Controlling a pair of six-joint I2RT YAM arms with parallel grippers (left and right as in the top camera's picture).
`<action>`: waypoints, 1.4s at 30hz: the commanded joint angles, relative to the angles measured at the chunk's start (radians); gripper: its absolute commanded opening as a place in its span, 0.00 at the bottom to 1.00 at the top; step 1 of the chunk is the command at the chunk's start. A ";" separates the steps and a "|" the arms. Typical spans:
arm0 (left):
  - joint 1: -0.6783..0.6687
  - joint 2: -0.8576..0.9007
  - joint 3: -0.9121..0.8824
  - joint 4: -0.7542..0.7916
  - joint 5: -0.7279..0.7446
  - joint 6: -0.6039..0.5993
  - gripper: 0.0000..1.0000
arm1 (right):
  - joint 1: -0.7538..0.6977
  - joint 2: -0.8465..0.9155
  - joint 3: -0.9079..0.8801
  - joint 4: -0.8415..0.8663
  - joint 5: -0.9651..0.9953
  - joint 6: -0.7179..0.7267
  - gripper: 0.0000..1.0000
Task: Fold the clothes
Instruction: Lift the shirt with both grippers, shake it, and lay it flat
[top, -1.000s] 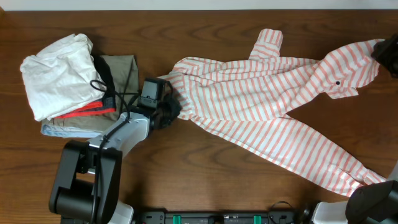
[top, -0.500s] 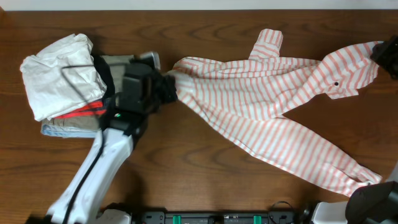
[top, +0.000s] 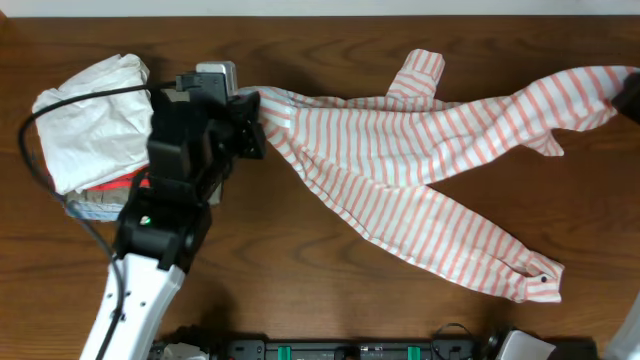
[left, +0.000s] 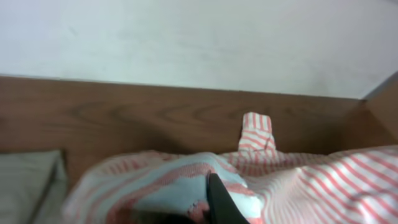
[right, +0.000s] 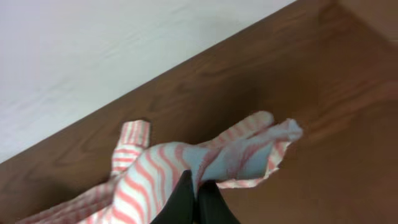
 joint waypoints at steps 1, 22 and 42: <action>0.005 -0.060 0.112 -0.039 -0.069 0.090 0.06 | -0.014 -0.040 0.022 -0.008 0.081 -0.018 0.01; 0.057 0.446 0.176 0.169 -0.101 0.130 0.06 | -0.012 0.299 0.022 0.137 -0.011 -0.034 0.01; 0.185 0.667 0.770 -0.145 0.261 0.031 0.06 | 0.013 0.405 0.181 0.307 -0.261 0.071 0.01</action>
